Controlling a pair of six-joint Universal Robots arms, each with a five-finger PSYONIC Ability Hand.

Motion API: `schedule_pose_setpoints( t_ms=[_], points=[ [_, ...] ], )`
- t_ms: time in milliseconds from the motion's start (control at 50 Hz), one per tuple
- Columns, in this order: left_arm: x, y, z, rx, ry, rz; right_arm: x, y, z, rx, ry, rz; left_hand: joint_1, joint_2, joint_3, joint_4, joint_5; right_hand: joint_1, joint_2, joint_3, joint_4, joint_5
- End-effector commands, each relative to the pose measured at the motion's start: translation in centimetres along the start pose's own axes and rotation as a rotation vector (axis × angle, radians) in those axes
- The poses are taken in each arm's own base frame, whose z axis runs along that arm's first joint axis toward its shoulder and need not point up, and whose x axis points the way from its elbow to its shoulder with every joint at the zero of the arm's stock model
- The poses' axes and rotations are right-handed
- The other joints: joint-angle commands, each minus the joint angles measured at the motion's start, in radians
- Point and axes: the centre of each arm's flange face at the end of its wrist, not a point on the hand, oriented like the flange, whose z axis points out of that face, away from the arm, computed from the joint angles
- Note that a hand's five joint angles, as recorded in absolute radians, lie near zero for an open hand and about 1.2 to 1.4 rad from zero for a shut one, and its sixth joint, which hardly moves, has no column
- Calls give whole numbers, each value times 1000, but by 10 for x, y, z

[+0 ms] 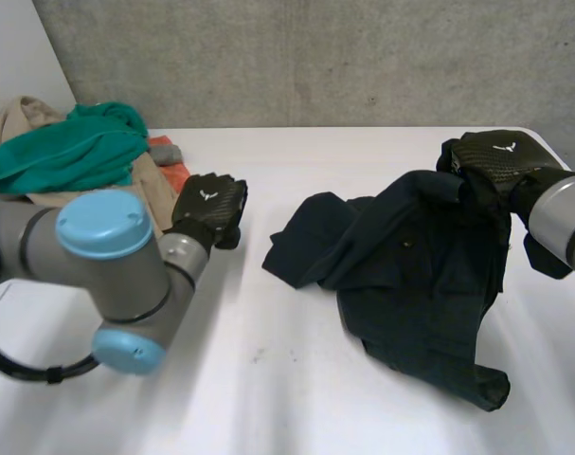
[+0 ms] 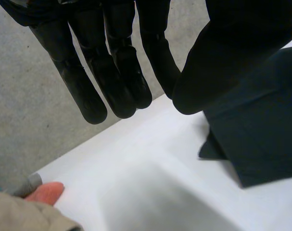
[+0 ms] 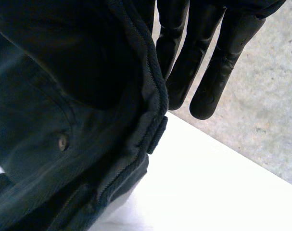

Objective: Fold the laundry.

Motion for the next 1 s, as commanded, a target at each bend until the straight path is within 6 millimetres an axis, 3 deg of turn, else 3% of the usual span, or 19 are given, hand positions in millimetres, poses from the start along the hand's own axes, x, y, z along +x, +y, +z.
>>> schedule_pose_setpoints(
  t_ms=[20, 100, 220, 480, 720, 780, 800, 820, 940, 1000],
  points=[
    [12, -4, 23, 48, 31, 10, 8, 7, 26, -27, 60, -4, -465, -507, -502, -510, -471, 409, 236, 211, 208, 250],
    [30, 9, 4, 1, 93, 6, 3, -1, 20, -2, 53, 7, -519, -561, -557, -565, -526, 409, 236, 211, 208, 250],
    [34, 15, -10, -28, 109, -6, 0, -19, 1, 58, 53, 4, -519, -562, -557, -565, -526, 409, 236, 211, 208, 250],
    [44, 16, -11, -38, 122, -162, -29, -70, -53, 252, -13, 12, -604, -647, -642, -650, -611, 409, 236, 211, 208, 250],
    [55, 19, -9, -41, 144, -224, -44, -82, -75, 301, -52, 4, -584, -626, -621, -630, -590, 409, 236, 211, 208, 250],
    [56, 21, -2, -28, 144, -223, -47, -81, -77, 302, -61, 3, -210, -252, -247, -255, -216, 409, 236, 211, 208, 250],
    [57, 22, 1, -26, 144, -219, -48, -80, -77, 298, -64, 2, 71, 29, 33, 25, 65, 409, 236, 211, 208, 250],
    [57, 23, 2, -26, 143, -217, -48, -79, -77, 297, -64, 2, 210, 168, 173, 165, 204, 409, 236, 211, 208, 250],
    [44, 22, 6, -23, 95, -213, -44, -67, -70, 247, -53, -22, 246, 204, 209, 201, 240, 409, 236, 211, 208, 250],
    [20, 10, 5, -14, 22, -201, -39, -59, -65, 210, -33, -52, 246, 204, 209, 201, 240, 409, 236, 211, 208, 250]
  ],
)
